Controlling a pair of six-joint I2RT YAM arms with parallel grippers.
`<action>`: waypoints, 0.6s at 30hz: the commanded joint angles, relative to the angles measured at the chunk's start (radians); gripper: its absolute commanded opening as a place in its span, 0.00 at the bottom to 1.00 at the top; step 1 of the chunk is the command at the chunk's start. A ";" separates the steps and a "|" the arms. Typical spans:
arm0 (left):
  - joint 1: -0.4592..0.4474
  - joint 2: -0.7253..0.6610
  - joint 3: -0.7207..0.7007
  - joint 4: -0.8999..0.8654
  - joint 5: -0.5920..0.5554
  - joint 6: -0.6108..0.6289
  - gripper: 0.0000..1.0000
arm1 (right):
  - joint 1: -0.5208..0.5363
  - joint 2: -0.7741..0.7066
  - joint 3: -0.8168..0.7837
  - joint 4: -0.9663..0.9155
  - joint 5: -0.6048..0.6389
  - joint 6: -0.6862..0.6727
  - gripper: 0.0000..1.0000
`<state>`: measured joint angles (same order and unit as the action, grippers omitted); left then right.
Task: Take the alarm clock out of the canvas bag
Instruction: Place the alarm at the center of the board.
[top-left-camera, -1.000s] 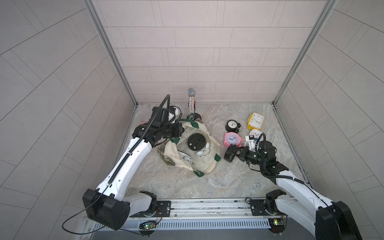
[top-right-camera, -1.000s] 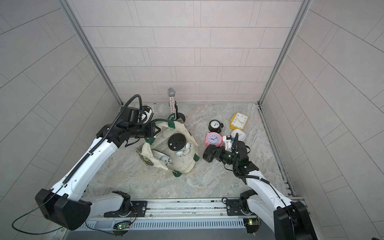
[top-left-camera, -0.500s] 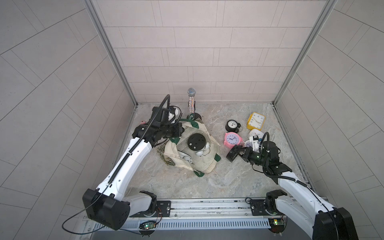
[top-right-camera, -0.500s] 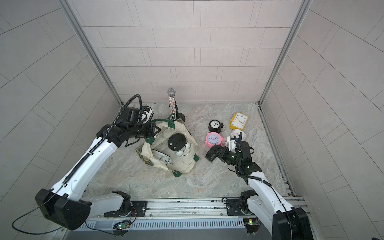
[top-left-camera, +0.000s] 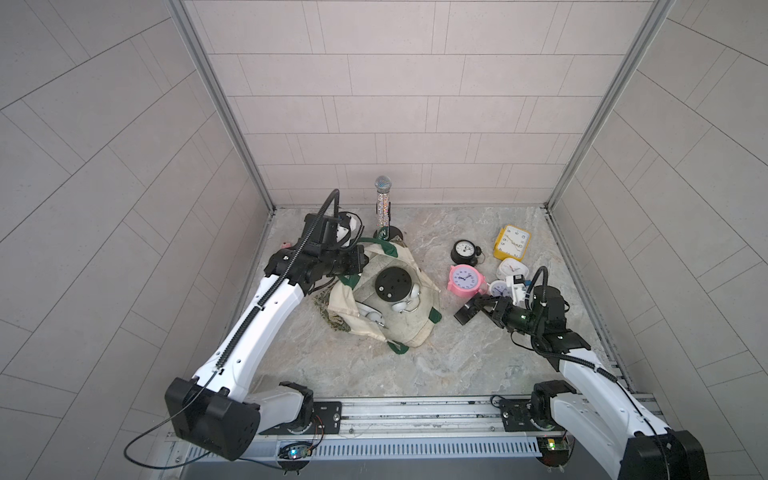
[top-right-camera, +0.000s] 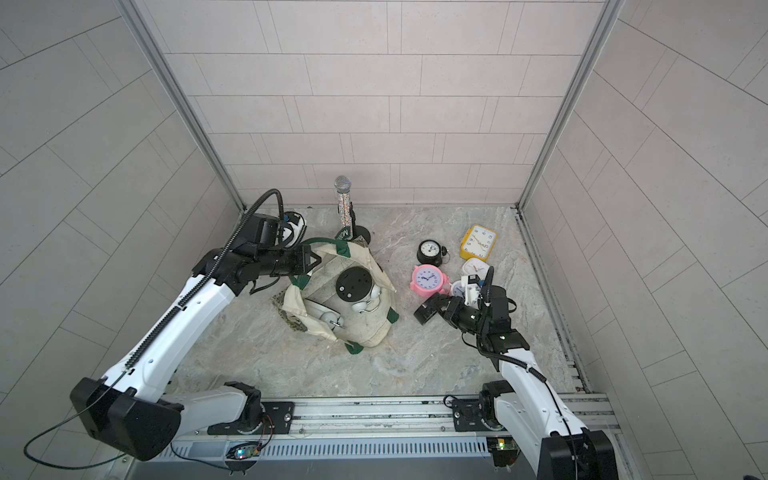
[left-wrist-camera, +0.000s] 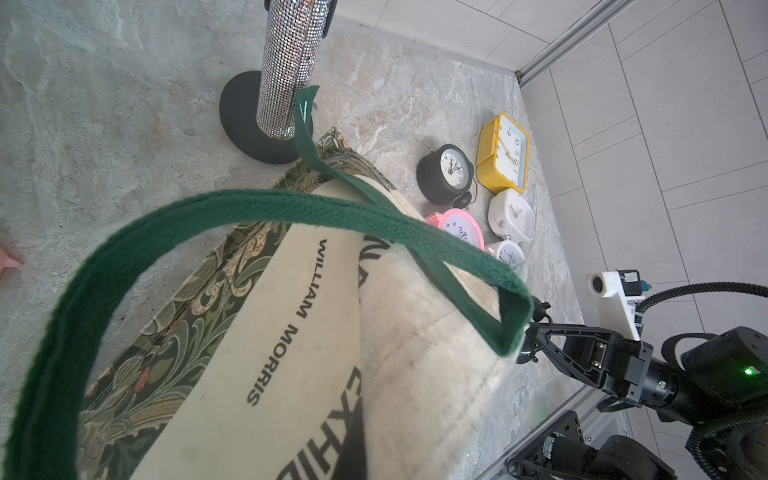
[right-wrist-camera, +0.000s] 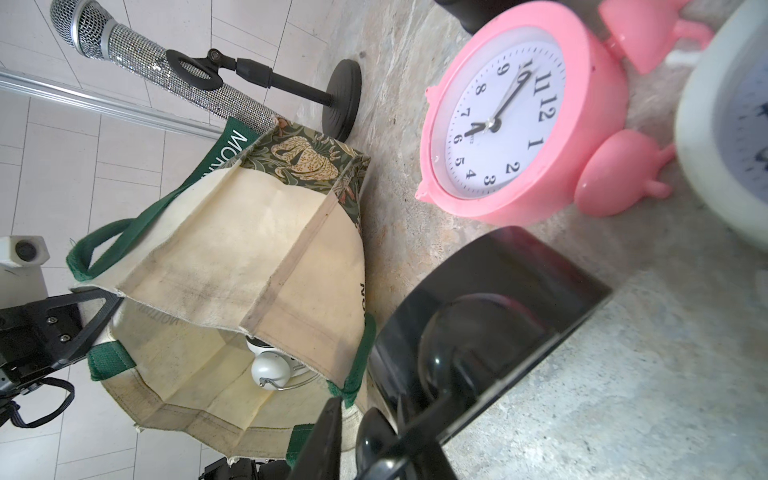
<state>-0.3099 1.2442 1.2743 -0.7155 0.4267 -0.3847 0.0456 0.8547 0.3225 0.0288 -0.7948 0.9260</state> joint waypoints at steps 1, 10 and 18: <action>0.006 -0.023 0.009 0.031 0.023 -0.006 0.00 | -0.011 0.015 -0.046 -0.136 0.026 -0.028 0.29; 0.006 -0.009 0.018 0.031 0.031 -0.008 0.00 | -0.035 0.000 -0.084 -0.171 0.014 -0.053 0.37; 0.006 -0.005 0.027 0.027 0.031 -0.008 0.00 | -0.055 -0.035 -0.118 -0.226 0.005 -0.073 0.33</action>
<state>-0.3099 1.2469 1.2747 -0.7155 0.4339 -0.3878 -0.0017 0.8009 0.2790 0.0223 -0.8585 0.8772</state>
